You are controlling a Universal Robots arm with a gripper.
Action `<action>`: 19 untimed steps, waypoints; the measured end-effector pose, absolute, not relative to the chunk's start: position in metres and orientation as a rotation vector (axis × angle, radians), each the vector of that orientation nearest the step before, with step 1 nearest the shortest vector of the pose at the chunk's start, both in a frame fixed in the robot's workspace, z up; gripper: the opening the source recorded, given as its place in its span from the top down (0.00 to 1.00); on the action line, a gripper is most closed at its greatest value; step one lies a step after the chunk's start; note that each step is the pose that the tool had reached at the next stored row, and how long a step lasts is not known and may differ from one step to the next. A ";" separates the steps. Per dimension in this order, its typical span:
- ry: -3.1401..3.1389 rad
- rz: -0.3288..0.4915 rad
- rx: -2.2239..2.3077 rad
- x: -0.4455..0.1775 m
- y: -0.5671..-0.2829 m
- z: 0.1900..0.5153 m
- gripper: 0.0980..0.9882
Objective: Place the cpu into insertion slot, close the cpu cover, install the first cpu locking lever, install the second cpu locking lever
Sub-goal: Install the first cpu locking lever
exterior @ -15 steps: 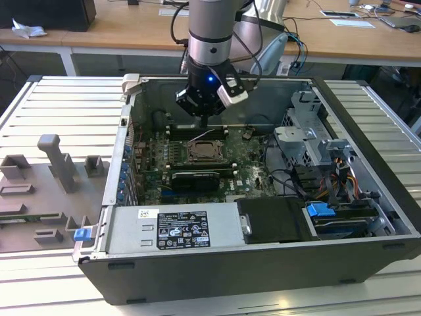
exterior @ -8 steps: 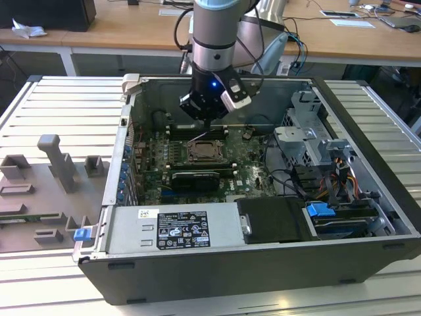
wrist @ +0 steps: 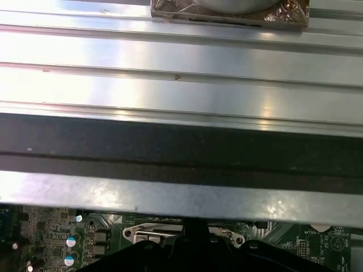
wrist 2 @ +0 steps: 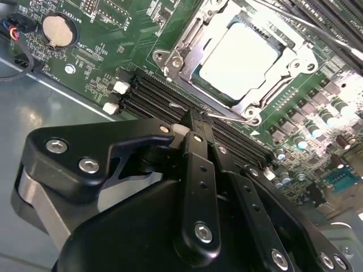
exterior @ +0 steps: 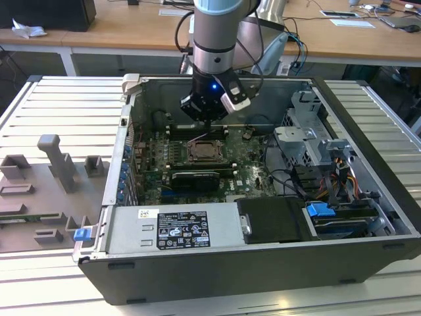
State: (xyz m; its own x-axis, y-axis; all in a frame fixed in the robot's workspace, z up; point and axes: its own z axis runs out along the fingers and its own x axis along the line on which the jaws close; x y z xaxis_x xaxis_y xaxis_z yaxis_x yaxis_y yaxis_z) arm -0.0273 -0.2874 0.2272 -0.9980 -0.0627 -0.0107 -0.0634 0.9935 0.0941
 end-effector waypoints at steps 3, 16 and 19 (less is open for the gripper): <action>3.129 0.148 -0.099 -0.025 -0.287 0.225 0.99; 3.129 0.148 -0.099 -0.017 -0.286 0.207 0.99; 3.129 0.148 -0.099 -0.017 -0.286 0.204 0.99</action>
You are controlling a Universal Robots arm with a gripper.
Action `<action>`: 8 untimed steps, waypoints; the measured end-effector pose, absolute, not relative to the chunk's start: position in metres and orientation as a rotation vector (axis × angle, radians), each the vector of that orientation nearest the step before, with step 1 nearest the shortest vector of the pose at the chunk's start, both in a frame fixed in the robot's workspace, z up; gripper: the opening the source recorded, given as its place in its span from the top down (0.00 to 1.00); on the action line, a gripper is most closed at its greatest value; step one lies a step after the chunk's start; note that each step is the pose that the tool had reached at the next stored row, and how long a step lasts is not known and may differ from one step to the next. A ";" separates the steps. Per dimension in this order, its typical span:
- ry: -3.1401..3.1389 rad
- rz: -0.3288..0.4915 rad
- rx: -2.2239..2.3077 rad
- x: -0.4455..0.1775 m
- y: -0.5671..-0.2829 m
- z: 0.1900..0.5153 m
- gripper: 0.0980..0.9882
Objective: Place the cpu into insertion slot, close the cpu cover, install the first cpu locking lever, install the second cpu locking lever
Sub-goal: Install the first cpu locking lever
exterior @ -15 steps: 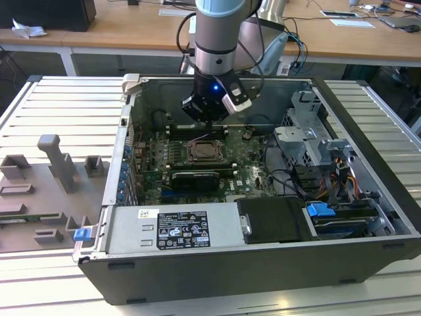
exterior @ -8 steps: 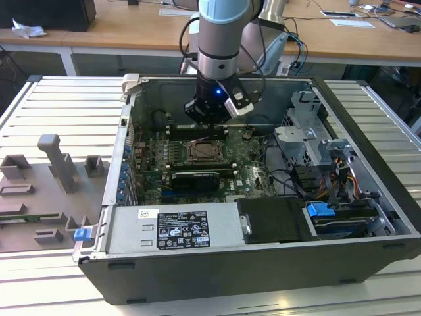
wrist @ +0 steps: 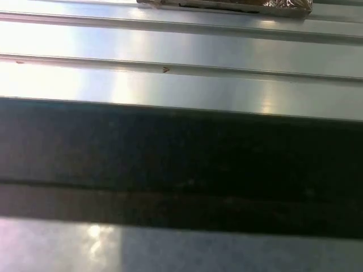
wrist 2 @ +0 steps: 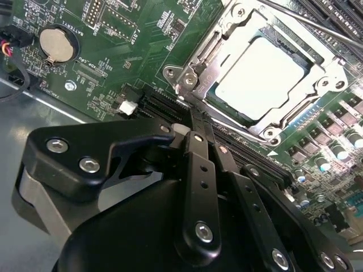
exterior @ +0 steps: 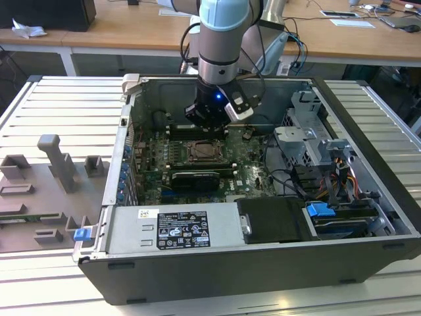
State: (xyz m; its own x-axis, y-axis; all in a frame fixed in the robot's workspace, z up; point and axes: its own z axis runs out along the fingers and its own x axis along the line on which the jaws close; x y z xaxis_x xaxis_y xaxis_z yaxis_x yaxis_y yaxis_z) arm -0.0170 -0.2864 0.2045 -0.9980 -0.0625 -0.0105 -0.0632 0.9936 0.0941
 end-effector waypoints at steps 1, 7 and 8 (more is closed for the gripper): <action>3.129 0.148 -0.099 -0.017 -0.286 0.204 0.99; 3.129 0.148 -0.099 -0.017 -0.286 0.203 0.99; 3.129 0.147 -0.099 -0.017 -0.286 0.204 0.99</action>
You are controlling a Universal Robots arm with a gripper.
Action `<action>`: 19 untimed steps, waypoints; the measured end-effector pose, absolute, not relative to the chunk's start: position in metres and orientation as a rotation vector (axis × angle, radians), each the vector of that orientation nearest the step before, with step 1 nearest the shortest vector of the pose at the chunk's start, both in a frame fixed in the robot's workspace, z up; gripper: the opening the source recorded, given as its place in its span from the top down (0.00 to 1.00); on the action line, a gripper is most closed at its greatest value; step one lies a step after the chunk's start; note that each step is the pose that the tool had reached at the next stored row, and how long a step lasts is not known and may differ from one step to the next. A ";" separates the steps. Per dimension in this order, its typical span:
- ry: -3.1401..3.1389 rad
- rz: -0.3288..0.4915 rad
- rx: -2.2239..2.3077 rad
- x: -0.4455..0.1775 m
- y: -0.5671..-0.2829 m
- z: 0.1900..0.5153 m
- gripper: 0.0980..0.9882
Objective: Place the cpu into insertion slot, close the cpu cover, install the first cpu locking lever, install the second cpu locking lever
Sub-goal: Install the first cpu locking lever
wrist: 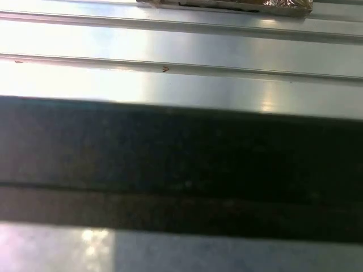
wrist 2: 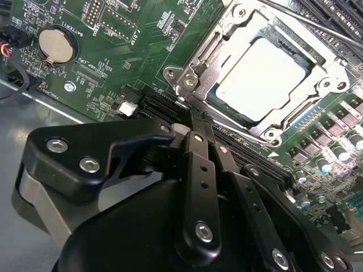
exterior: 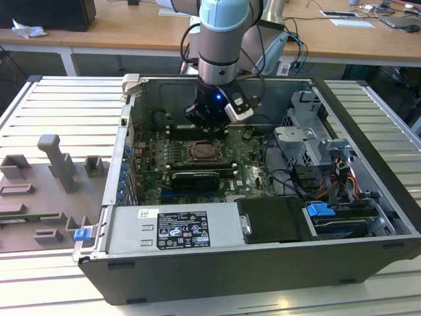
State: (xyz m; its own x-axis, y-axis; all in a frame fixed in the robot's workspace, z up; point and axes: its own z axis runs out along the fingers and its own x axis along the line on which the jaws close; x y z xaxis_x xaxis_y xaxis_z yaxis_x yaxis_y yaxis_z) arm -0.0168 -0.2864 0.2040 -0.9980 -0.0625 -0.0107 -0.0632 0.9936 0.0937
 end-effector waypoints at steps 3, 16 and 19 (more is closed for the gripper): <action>3.129 0.148 -0.099 -0.017 -0.286 0.206 0.99; 3.130 0.132 -0.099 -0.017 -0.287 0.204 0.99; 3.130 0.132 -0.099 -0.017 -0.287 0.205 0.99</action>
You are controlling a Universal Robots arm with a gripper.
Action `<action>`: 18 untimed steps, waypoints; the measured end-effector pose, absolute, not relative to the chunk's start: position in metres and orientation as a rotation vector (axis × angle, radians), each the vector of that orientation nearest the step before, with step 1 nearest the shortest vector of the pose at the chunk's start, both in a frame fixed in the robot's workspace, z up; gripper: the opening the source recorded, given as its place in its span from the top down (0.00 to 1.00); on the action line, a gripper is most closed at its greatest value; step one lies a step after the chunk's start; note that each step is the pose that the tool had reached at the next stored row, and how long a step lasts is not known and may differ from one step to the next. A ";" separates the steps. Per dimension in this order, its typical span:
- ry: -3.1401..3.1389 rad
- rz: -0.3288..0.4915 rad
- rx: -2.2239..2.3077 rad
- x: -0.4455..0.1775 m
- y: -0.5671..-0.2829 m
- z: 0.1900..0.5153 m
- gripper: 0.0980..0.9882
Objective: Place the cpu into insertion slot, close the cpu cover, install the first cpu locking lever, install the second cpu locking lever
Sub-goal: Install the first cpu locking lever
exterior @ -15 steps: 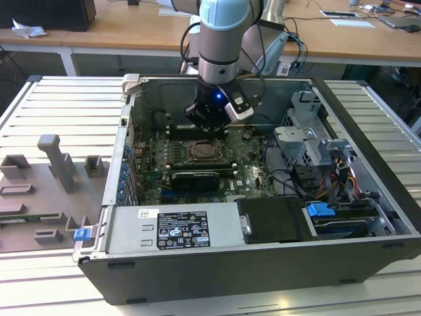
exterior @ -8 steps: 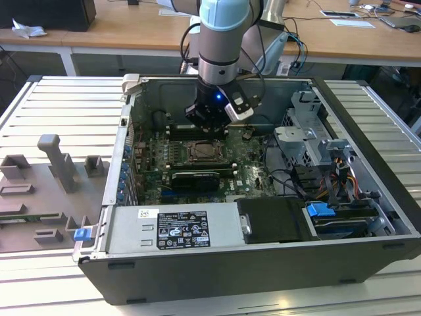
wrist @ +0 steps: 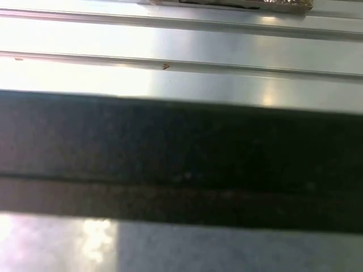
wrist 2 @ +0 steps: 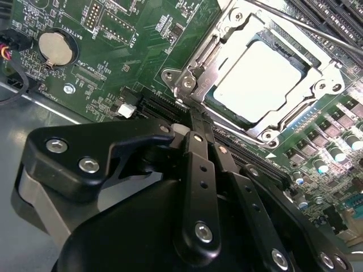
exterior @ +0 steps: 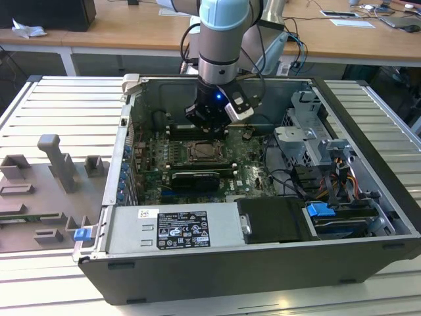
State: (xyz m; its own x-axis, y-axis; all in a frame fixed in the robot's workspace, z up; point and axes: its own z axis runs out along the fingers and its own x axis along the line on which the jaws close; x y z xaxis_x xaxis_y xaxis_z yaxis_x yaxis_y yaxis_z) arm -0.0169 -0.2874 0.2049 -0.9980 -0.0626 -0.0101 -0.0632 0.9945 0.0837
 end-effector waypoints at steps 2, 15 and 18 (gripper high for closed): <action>3.130 0.131 -0.098 -0.017 -0.288 0.205 0.99; 3.130 0.132 -0.099 -0.017 -0.288 0.202 0.99; 3.130 0.131 -0.099 -0.017 -0.288 0.202 0.99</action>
